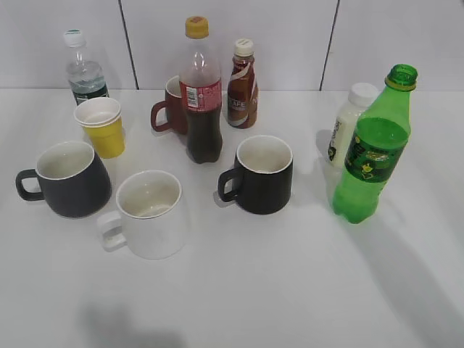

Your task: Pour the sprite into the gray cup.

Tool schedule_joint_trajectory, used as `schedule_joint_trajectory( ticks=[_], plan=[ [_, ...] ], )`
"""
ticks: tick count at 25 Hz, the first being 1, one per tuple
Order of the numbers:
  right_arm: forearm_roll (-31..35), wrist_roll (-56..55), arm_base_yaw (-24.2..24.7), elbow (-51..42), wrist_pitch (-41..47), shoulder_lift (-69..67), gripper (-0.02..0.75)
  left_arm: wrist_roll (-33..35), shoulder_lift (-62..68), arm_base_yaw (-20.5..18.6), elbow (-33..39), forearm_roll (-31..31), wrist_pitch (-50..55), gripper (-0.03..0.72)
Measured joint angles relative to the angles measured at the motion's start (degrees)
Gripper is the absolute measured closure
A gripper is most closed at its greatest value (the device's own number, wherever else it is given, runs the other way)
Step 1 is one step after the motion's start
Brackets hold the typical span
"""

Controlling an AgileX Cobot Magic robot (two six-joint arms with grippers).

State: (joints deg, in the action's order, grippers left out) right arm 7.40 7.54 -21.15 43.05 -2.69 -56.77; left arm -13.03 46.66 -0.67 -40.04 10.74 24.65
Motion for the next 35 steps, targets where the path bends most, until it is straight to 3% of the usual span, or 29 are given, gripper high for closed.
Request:
schedule_joint_trajectory(
  ticks=[10, 14, 17, 22, 31, 35],
  plan=[
    [-3.47, -8.42, 0.0, -1.1, 52.52, 22.93, 0.161, -0.17, -25.65, 0.0, -0.58, -3.4, 34.91, 0.366],
    [-6.83, -11.75, 0.0, -7.62, 65.44, 33.49, 0.161, 3.8, -34.81, 0.0, 4.01, -4.95, 43.24, 0.366],
    [-8.59, -13.11, 0.0, -11.42, 67.67, 44.67, 0.162, 7.5, -41.91, 0.0, 6.69, -7.7, 43.01, 0.366],
    [-11.49, -13.81, 0.0, -13.85, 63.34, 56.54, 0.163, 10.24, -46.87, 0.0, 9.1, -11.24, 36.79, 0.366],
    [-11.69, -14.05, 0.11, -14.09, 62.36, 57.26, 0.163, 10.4, -45.67, 0.0, 9.31, -11.64, 35.87, 0.366],
    [-11.69, -14.11, 5.41, -14.09, 62.28, 57.28, 0.163, 10.4, -46.94, 0.44, 9.31, -11.7, 35.72, 0.374]
  ],
)
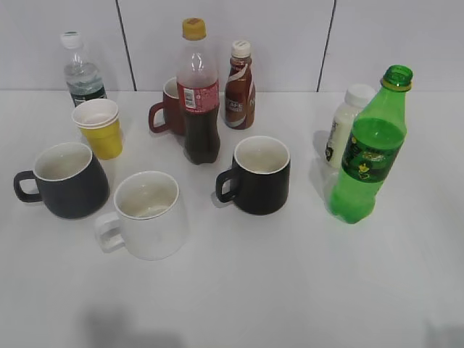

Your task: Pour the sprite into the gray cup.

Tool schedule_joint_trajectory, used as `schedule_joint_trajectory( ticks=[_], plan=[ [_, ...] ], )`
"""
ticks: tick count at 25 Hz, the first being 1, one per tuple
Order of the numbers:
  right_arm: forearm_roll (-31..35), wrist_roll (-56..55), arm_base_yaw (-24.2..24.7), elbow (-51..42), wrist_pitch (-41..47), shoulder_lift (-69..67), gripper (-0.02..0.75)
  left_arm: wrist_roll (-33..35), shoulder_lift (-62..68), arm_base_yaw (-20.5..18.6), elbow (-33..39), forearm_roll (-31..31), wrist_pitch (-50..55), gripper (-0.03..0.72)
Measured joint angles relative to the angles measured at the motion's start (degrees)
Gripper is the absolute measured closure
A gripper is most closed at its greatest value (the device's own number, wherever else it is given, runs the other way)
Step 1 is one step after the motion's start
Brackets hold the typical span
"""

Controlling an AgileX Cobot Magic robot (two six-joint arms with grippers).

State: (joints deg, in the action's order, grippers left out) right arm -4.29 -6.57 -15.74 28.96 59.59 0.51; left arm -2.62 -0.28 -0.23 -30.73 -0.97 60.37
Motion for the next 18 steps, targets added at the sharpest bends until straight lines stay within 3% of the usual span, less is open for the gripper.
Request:
schedule_joint_trajectory(
  ticks=[4, 6, 18],
  plan=[
    [0.11, 0.0, 9.58, -0.01, 0.0, 0.0, 0.163, 0.08, -0.06, 0.13, 0.0, 0.05, 0.0, 0.402],
    [0.11, 0.0, 11.65, -0.01, 0.0, 0.0, 0.163, 0.13, -0.06, 0.13, 0.0, 0.05, 0.0, 0.42],
    [0.11, 0.0, 9.89, -0.01, 0.0, 0.0, 0.163, 0.13, -0.06, 0.13, 0.0, 0.05, 0.0, 0.458]
  ],
)
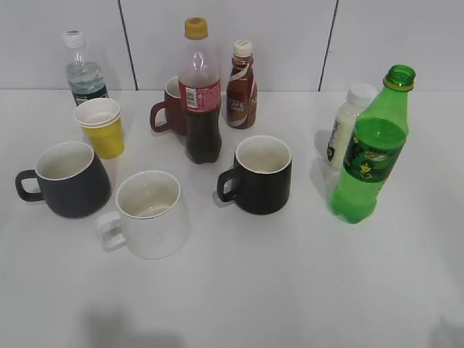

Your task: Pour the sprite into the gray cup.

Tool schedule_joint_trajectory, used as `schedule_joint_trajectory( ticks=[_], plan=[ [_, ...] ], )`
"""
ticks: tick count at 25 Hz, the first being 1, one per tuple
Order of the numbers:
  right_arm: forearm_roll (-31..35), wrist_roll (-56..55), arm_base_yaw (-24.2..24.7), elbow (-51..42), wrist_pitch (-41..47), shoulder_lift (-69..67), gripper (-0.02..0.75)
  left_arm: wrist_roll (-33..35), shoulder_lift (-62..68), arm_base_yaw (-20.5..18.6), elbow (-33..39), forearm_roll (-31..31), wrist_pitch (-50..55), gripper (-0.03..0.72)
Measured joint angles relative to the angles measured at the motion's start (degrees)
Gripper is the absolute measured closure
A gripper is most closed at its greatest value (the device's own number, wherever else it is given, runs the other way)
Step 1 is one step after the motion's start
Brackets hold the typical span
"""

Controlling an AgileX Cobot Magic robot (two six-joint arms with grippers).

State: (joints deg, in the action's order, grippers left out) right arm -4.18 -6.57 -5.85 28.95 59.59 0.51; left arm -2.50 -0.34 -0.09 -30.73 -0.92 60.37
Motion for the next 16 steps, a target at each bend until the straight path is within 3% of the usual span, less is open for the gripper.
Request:
schedule_joint_trajectory(
  ticks=[16],
  plan=[
    [0.0, -0.12, 0.0, 0.0, 0.0, 0.0, 0.163, 0.0, 0.0, 0.0, 0.0, 0.0, 0.0, 0.461]
  ],
)
